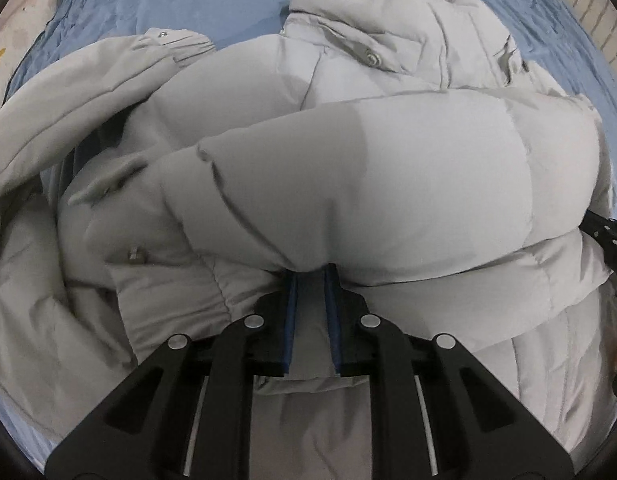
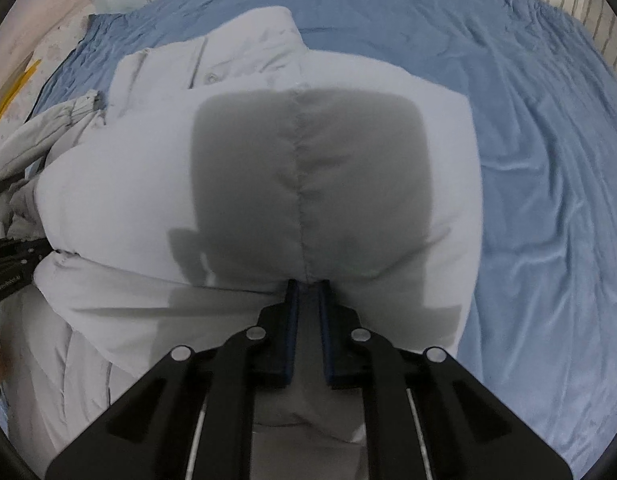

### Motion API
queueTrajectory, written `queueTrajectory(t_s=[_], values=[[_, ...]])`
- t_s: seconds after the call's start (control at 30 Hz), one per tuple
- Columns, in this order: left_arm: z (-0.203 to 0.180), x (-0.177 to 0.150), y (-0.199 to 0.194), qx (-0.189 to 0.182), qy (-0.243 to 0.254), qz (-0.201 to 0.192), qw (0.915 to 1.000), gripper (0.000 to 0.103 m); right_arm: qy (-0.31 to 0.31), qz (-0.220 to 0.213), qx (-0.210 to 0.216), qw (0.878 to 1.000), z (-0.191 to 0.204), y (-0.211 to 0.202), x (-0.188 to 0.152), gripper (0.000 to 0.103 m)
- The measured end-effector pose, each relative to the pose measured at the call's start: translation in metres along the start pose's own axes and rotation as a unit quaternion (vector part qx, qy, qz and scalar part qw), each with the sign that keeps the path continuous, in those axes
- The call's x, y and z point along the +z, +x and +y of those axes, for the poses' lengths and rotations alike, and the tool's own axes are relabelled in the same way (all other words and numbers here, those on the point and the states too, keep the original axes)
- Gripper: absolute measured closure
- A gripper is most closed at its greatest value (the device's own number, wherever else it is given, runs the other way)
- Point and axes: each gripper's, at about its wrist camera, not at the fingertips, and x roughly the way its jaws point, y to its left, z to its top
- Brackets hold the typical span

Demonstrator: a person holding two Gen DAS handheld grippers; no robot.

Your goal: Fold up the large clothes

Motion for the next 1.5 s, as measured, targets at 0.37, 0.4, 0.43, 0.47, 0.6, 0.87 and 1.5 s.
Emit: queueTrajectory(t_s=[0.37, 0.4, 0.43, 0.47, 0.6, 0.87, 1.5], values=[[-0.012, -0.021, -0.003, 0.016, 0.012, -0.015, 0.9997, 0.090, -0.012, 0.000, -0.007, 1.000, 0.001, 0.000, -0.015, 0.094], [-0.013, -0.024, -0.004, 0.016, 0.015, -0.018, 0.9996, 0.090, -0.013, -0.002, -0.008, 1.000, 0.000, -0.001, -0.017, 0.094], [-0.013, -0.025, -0.004, 0.014, 0.015, -0.020, 0.9996, 0.090, -0.014, -0.004, -0.008, 1.000, -0.003, -0.002, -0.018, 0.094], [-0.014, -0.028, -0.005, 0.013, 0.014, -0.019, 0.9996, 0.090, -0.015, -0.005, -0.007, 1.000, -0.004, -0.001, -0.019, 0.094], [-0.012, -0.015, 0.003, 0.007, 0.013, -0.010, 0.9998, 0.090, -0.013, 0.004, -0.008, 1.000, -0.005, 0.004, -0.013, 0.094], [0.004, -0.018, 0.000, 0.001, 0.016, -0.010, 0.9998, 0.090, -0.015, 0.005, -0.015, 1.000, -0.002, 0.005, -0.014, 0.094], [0.012, -0.027, -0.093, 0.042, 0.038, -0.081, 0.9951, 0.033, 0.000, -0.070, -0.015, 0.997, -0.002, -0.082, 0.004, 0.040]])
